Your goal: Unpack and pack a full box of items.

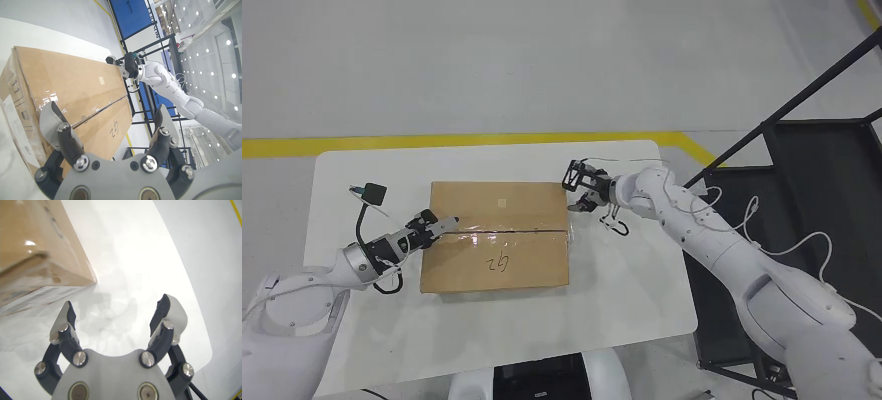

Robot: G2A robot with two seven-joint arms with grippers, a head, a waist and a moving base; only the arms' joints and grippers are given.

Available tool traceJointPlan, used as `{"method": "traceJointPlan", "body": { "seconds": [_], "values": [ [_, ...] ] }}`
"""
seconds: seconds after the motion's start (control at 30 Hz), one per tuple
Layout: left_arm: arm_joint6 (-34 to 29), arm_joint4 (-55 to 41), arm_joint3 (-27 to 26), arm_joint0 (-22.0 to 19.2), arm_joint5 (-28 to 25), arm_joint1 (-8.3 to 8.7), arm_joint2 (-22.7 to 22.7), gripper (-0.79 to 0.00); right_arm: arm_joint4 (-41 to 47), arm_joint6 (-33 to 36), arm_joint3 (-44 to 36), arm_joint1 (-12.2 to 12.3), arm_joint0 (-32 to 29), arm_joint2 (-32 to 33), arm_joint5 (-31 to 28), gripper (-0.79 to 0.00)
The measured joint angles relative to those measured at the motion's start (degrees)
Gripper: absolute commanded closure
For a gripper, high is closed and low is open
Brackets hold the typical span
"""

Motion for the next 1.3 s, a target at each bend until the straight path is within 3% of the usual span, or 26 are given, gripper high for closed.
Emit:
{"method": "traceJointPlan", "body": {
  "seconds": [0.27,0.5,0.7,0.9,1.1,1.3],
  "values": [
    [0.0,0.0,0.0,0.0,0.0,0.0,0.0,-0.785,-1.6,1.4,9.5,-3.5,2.4,-2.9,-3.2,-0.785],
    [0.0,0.0,0.0,0.0,0.0,0.0,0.0,-0.785,-2.6,-2.3,14.5,-4.1,3.2,-2.1,-5.7,-0.785],
    [0.0,0.0,0.0,0.0,0.0,0.0,0.0,-0.785,-2.9,-12.0,13.1,-2.6,3.0,1.1,-9.3,-0.785],
    [0.0,0.0,0.0,0.0,0.0,0.0,0.0,-0.785,-3.7,-16.2,8.8,-0.2,1.4,4.8,-12.1,-0.785],
    [0.0,0.0,0.0,0.0,0.0,0.0,0.0,-0.785,-5.4,-14.1,4.6,2.2,-1.0,8.5,-12.8,-0.785],
    [0.0,0.0,0.0,0.0,0.0,0.0,0.0,-0.785,-4.0,-9.7,1.9,2.1,-2.7,9.4,-10.4,-0.785]
  ]
}}
